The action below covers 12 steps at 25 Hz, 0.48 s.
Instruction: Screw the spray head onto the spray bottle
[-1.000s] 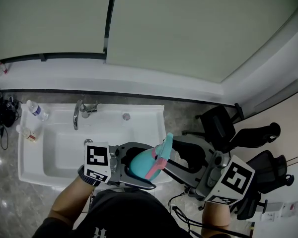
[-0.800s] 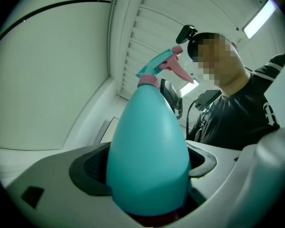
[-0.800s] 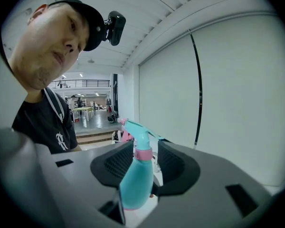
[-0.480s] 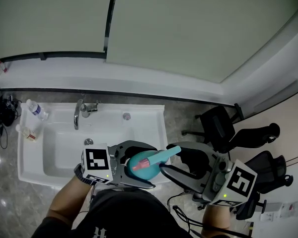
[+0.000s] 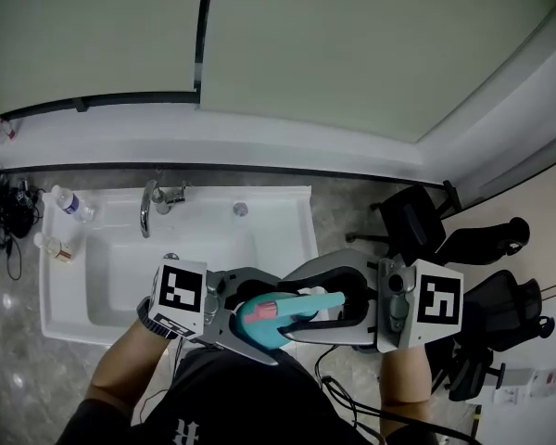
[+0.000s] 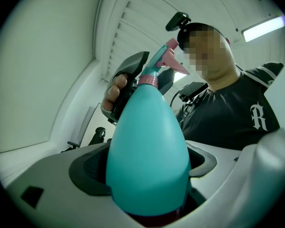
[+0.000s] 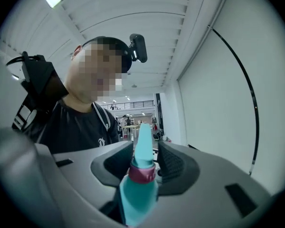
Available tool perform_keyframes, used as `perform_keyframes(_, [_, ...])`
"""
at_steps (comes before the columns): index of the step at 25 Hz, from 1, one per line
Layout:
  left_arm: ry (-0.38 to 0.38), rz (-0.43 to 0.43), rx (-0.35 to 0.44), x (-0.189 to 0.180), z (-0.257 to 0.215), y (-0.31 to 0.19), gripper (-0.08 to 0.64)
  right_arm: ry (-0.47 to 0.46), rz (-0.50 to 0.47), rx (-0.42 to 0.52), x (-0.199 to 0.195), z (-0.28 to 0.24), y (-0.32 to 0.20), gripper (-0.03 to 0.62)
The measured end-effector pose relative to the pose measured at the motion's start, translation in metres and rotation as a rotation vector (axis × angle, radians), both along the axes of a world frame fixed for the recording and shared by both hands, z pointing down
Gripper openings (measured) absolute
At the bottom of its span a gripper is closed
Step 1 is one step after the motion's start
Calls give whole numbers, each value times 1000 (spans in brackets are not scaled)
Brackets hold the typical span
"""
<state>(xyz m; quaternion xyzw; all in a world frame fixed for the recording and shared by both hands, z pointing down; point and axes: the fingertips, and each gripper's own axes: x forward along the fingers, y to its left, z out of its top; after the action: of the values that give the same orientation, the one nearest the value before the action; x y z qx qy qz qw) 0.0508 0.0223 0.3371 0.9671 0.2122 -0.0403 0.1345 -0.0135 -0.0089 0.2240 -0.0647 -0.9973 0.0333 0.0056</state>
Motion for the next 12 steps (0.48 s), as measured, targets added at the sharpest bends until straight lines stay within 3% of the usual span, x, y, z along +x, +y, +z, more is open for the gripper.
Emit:
perform_keyframes(7, [47,-33,-26,-7,-7,-6,431,-79,73,10,4,-5,-7,137])
perform_keyframes(12, [27,-158,-2,-4,-8,-24,431,-74,241,-18,5,-6,-28,137])
